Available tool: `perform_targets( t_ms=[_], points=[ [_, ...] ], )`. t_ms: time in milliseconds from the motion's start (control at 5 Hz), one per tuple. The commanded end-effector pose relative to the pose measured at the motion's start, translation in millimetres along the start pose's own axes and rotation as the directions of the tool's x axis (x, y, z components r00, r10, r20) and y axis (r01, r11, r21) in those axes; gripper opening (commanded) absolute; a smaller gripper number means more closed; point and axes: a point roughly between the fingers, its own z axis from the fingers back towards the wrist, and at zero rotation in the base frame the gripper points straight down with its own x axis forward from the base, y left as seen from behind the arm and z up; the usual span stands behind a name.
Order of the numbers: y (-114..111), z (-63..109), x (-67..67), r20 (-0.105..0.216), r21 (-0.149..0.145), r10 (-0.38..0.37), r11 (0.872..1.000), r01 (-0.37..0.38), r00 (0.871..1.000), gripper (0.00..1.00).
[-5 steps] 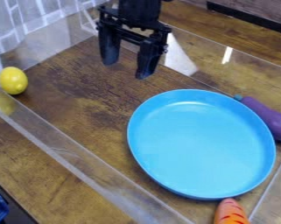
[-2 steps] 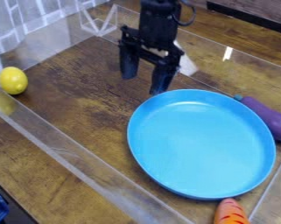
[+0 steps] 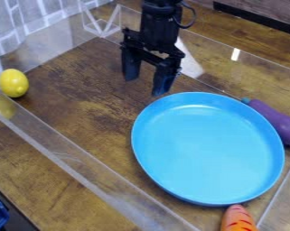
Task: Remove the carrot from the blue tray and put it on the table
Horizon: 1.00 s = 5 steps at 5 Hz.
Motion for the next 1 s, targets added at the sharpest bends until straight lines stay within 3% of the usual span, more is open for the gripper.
perform_targets(
  t_ms=[0, 200, 800],
  points=[
    [1, 12.9, 3.1, 0.023, 0.012, -0.035, 0.999, 0.035, 0.999, 1.00],
    [-2, 13.4, 7.2, 0.015, 0.018, -0.079, 0.997, 0.079, 0.997, 1.00],
    [-7, -12.9, 42.3, 0.013, 0.034, -0.108, 0.994, 0.107, 0.994, 1.00]
  ],
)
